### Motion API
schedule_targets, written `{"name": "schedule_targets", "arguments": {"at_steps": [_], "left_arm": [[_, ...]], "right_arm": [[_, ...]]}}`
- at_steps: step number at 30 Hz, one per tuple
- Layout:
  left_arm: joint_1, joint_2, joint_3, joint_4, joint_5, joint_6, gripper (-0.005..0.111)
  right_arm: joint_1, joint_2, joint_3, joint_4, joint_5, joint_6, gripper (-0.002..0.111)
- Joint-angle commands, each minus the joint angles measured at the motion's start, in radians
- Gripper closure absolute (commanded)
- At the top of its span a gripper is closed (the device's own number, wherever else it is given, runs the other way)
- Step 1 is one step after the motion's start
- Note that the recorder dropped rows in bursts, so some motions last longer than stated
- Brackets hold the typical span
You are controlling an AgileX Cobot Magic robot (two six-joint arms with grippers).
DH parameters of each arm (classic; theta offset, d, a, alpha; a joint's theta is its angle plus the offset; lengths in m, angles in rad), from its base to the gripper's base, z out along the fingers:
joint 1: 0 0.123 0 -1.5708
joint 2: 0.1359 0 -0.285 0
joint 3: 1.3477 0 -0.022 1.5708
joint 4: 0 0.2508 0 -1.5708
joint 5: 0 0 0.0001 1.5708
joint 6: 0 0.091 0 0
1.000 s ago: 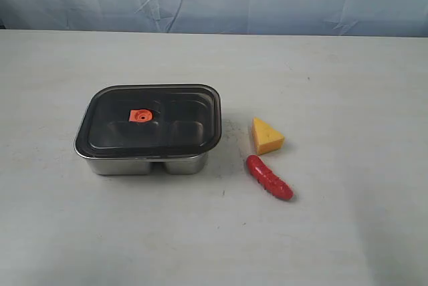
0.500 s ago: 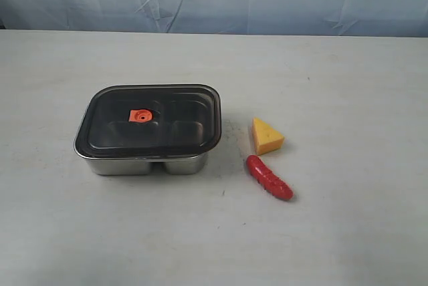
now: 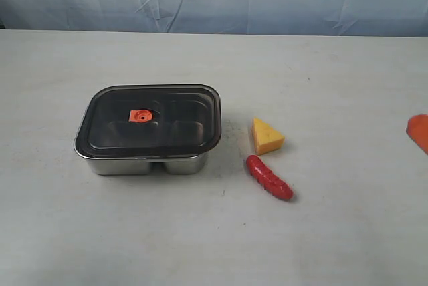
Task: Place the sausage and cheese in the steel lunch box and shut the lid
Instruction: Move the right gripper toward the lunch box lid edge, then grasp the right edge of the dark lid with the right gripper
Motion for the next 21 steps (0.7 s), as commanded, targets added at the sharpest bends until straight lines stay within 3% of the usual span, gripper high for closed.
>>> {"name": "schedule_targets", "arguments": {"at_steps": [1,6,11,14,21], "left_arm": [[0.005,-0.004,0.002,0.003,-0.013,-0.001,0.106],[0.005,-0.004,0.002,0.003,-0.013,-0.001,0.106],[0.005,-0.004,0.002,0.003,-0.013,-0.001,0.106],[0.005,-0.004,0.002,0.003,-0.013,-0.001,0.106],[0.005,-0.004,0.002,0.003,-0.013,-0.001,0.106]], "right_arm": [[0.003,0.254,-0.173,-0.112,0.004,-0.108,0.109],[0.003,0.662,-0.357,-0.127,0.114,-0.100,0.109],[0.003,1.151,-0.627,-0.059,0.590,-0.184,0.109],[0.003,1.369,-0.752,0.063,0.741,-0.263,0.109],[0.003,1.533,-0.838,0.148,0.663,-0.323,0.109]]}}
